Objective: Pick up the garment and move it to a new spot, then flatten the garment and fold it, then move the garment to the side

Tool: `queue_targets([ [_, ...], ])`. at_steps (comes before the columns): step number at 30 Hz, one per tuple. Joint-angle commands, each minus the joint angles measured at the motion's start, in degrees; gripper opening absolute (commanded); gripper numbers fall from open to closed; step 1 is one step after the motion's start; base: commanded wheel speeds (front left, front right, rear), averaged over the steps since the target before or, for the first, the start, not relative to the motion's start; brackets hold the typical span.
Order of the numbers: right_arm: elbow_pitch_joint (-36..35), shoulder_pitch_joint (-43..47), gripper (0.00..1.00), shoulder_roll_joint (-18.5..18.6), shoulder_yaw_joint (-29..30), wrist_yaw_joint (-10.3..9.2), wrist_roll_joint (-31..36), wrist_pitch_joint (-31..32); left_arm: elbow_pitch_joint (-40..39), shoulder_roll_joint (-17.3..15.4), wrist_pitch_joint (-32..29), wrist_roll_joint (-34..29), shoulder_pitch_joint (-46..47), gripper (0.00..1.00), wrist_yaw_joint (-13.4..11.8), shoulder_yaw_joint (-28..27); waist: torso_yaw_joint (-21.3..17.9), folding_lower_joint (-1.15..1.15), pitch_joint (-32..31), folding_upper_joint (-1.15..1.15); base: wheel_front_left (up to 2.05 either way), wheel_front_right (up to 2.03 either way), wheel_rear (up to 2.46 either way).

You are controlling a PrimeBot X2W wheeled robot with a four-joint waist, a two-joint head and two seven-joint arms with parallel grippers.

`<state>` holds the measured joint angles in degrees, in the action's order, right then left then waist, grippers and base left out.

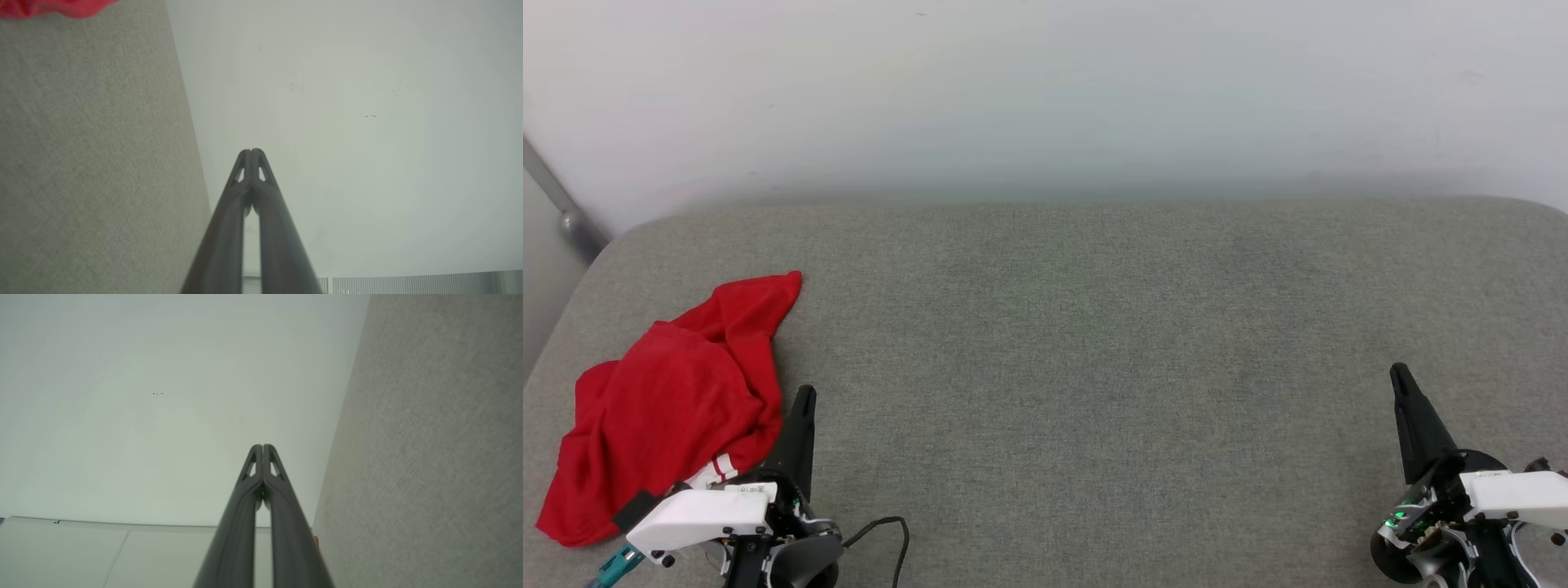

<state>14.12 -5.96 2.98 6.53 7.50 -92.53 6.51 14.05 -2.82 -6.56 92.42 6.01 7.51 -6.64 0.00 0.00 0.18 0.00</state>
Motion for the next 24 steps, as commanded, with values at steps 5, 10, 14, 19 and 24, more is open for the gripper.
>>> queue_targets([
  [5,0.0,-0.7,0.0,-0.2,0.0,-0.01,0.2,0.0,0.0,0.1,-0.1,0.0,0.4,0.0,0.2,0.0,0.0,0.0,0.0,0.0,0.0,0.0,0.0],
  [10,0.0,-0.7,0.0,-0.2,0.0,-0.01,0.2,0.0,0.0,0.1,-0.1,0.0,0.4,0.0,0.2,0.0,0.0,0.0,0.0,0.0,0.0,0.0,0.0],
  [14,0.0,-0.7,0.0,-0.2,0.0,-0.02,0.3,0.0,0.0,0.1,-0.1,0.0,0.4,0.0,0.2,0.0,0.0,0.0,0.0,0.0,0.0,0.0,0.0],
  [19,0.0,-0.7,0.0,-0.2,0.0,-0.01,0.2,0.0,0.0,0.1,-0.1,0.0,0.4,0.0,0.2,0.0,0.0,0.0,0.0,0.0,0.0,0.0,0.0],
  [24,0.0,-0.7,0.0,-0.2,0.0,-0.02,0.2,0.0,0.0,0.1,-0.1,0.0,0.4,0.0,0.2,0.0,0.0,0.0,0.0,0.0,0.0,0.0,0.0],
])
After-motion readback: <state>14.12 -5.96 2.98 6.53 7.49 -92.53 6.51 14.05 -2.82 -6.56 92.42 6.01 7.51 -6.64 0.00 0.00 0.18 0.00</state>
